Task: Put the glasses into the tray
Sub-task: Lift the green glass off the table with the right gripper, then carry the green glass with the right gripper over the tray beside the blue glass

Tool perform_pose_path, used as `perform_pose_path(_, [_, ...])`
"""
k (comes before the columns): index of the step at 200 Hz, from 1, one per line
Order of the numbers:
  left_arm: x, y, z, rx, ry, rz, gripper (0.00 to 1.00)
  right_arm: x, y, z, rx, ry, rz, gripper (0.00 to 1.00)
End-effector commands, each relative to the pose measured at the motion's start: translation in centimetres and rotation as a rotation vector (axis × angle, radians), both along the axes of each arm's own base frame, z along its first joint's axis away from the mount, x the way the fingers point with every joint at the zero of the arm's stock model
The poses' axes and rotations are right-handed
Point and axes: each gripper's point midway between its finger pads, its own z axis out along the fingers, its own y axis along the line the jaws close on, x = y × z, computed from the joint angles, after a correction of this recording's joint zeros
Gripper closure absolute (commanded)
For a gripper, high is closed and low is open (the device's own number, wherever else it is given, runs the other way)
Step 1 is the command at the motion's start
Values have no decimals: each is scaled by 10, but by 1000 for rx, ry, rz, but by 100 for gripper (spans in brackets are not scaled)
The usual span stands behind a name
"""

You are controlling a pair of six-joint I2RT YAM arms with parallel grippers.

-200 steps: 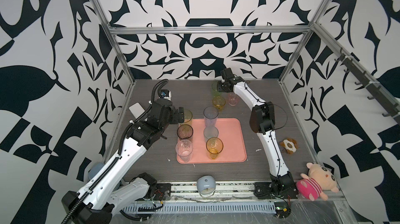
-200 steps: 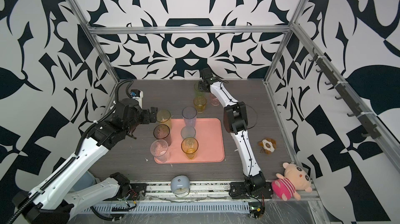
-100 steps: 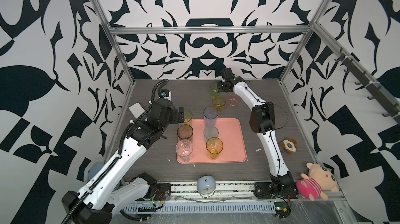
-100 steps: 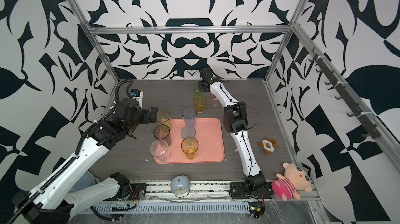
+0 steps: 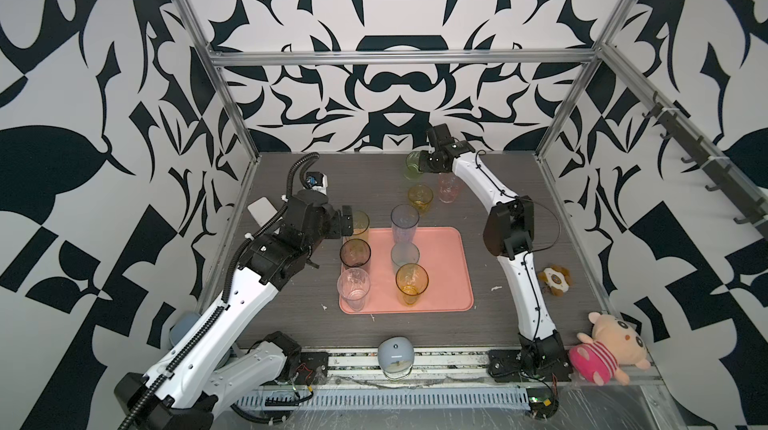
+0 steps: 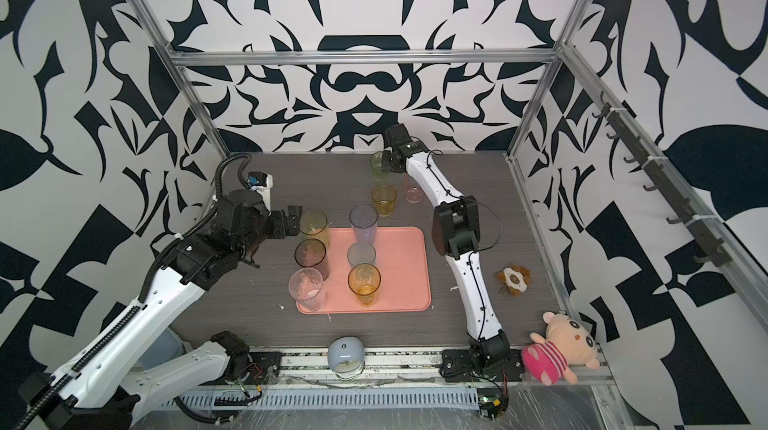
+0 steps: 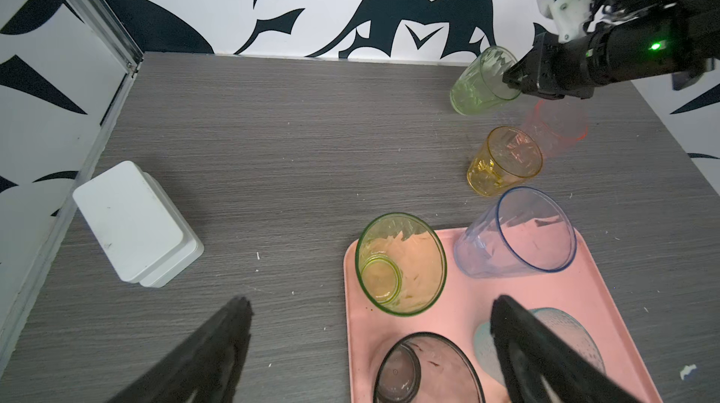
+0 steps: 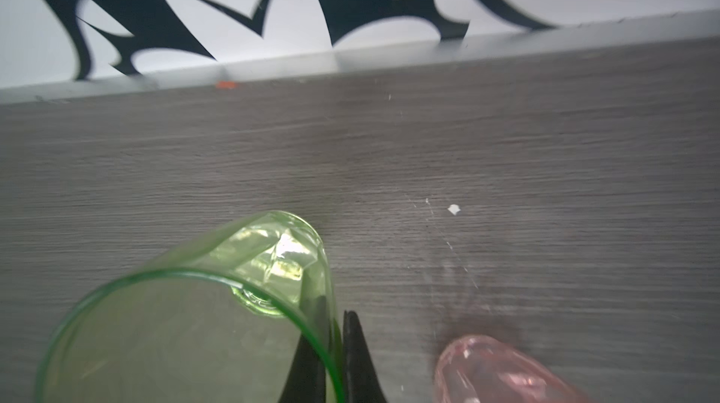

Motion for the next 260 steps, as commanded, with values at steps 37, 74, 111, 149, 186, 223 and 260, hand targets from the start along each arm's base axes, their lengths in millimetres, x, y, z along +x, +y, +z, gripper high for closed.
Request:
perform_pose_path(37, [-7,9,11,-26,1,36,0,-38,-15,119,47,-128,12,100])
perform_pose_path(74, [-10,8,12,-41,-4,27,1,-74,-27,146,32,-116,16,100])
perform_pose_path(111, [-11,5,9,-57,0,14,1,-114,-39,161,4,-73,26,100])
perform_pose_path(149, [-11,1,3,-74,16,7,1,-153,-51,167,-24,-34,40,100])
perform_pose_path(186, [-10,-2,-4,-85,37,4,1,-188,-63,166,-39,-19,42,100])
perform_pose_path(223, [-8,-7,-8,-97,48,-9,1,-224,-73,159,-61,-10,51,100])
perform_pose_path(260, [-8,-10,-10,-110,60,-15,1,-253,-85,134,-94,19,54,100])
